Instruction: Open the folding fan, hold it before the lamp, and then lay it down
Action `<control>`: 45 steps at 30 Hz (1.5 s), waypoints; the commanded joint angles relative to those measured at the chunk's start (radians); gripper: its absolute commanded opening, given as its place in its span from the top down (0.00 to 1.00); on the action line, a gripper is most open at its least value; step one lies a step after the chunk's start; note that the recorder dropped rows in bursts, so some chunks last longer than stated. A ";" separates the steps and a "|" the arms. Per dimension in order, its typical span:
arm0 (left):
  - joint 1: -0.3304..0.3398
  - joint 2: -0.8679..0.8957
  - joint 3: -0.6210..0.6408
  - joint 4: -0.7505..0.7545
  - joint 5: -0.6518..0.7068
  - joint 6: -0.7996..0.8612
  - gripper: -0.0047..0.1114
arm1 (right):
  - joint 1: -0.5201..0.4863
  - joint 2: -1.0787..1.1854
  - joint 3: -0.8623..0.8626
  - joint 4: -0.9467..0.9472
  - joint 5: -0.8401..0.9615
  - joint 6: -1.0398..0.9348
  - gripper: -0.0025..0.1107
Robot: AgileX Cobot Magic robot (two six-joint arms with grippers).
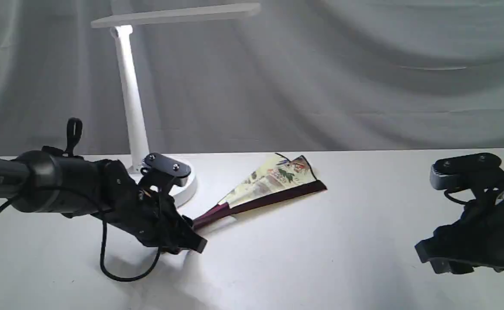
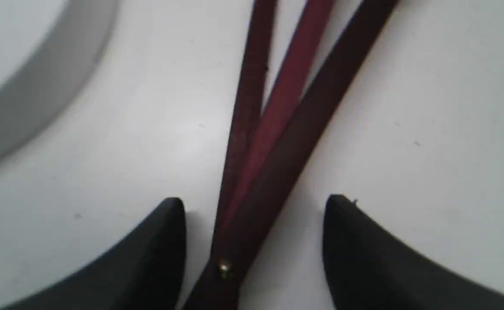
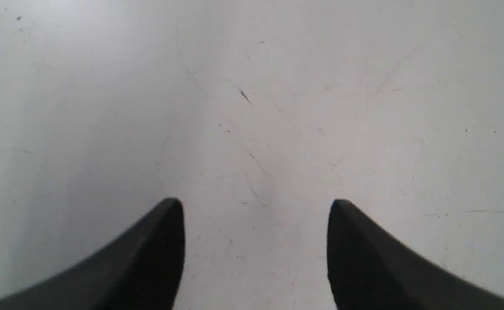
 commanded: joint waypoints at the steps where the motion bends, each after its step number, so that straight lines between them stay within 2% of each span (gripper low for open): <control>1: -0.034 -0.019 -0.002 -0.016 0.074 -0.004 0.55 | 0.003 -0.002 -0.007 0.001 -0.007 -0.009 0.53; 8: -0.110 -0.028 -0.004 -0.018 0.146 -0.004 0.55 | 0.003 -0.002 -0.007 0.009 -0.007 -0.009 0.53; 21: -0.300 -0.056 -0.004 -0.037 0.138 -0.004 0.55 | 0.003 -0.002 -0.007 0.011 -0.009 -0.009 0.53; 28: -0.362 -0.091 -0.004 -0.046 0.087 -0.004 0.55 | 0.003 -0.002 -0.007 0.011 -0.009 -0.009 0.53; 32: -0.368 -0.103 -0.004 -0.065 0.084 -0.004 0.55 | 0.003 -0.002 -0.007 0.011 -0.009 -0.009 0.53; 37: -0.351 -0.162 -0.004 0.003 0.141 -0.041 0.55 | 0.003 -0.002 -0.007 0.077 -0.013 -0.009 0.53; 40: -0.318 -0.203 -0.004 0.015 0.162 -0.137 0.55 | 0.003 -0.002 -0.007 0.129 -0.011 -0.009 0.53; 45: -0.224 -0.266 -0.004 0.033 0.301 -0.246 0.55 | 0.003 -0.002 -0.007 0.224 0.006 -0.014 0.53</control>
